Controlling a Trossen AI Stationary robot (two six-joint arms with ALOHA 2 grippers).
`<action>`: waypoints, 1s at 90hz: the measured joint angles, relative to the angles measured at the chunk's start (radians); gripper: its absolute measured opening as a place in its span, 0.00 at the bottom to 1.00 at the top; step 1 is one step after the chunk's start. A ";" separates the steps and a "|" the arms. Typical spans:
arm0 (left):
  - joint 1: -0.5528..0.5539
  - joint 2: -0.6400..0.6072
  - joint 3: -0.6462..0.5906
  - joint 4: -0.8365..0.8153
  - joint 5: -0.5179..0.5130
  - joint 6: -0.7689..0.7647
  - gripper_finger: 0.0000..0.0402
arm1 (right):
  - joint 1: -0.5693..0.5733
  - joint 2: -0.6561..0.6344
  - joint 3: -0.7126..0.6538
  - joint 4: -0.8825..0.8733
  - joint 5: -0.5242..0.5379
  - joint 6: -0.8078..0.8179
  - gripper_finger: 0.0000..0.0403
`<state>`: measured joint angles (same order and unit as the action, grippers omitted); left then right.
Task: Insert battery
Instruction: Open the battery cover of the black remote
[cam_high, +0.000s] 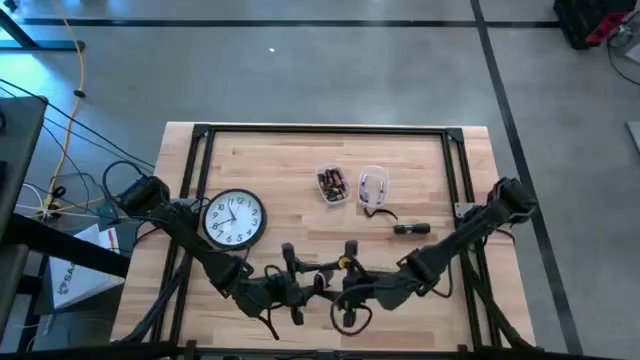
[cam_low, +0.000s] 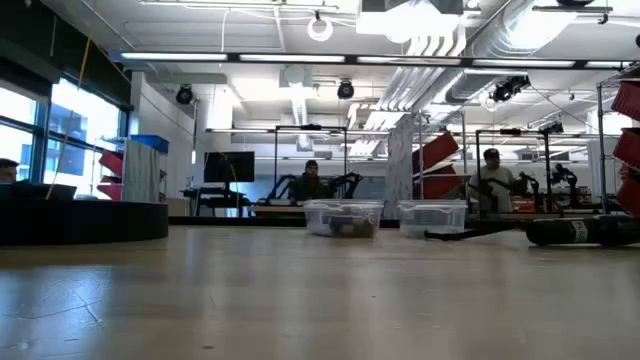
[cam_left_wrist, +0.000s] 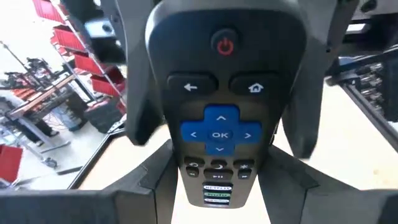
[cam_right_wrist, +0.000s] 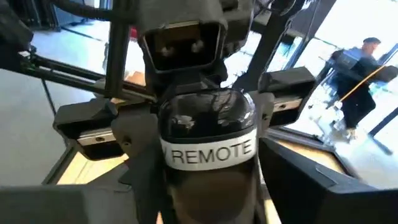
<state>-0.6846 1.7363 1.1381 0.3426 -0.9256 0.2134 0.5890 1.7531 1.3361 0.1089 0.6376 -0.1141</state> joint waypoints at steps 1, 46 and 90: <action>0.000 0.000 0.000 -0.002 -0.001 0.000 0.38 | -0.003 0.000 0.000 -0.003 -0.008 0.006 0.48; -0.032 -0.002 0.000 -0.161 -0.135 -0.026 0.61 | -0.100 -0.002 0.002 -0.081 -0.177 0.127 0.38; -0.082 -0.079 0.000 -1.073 -0.241 -1.006 0.62 | -0.315 0.140 -0.011 -0.371 -0.411 0.246 0.38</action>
<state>-0.7666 1.6571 1.1381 -0.7303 -1.1668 -0.7931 0.2741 1.8933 1.3254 -0.2619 0.2268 0.1319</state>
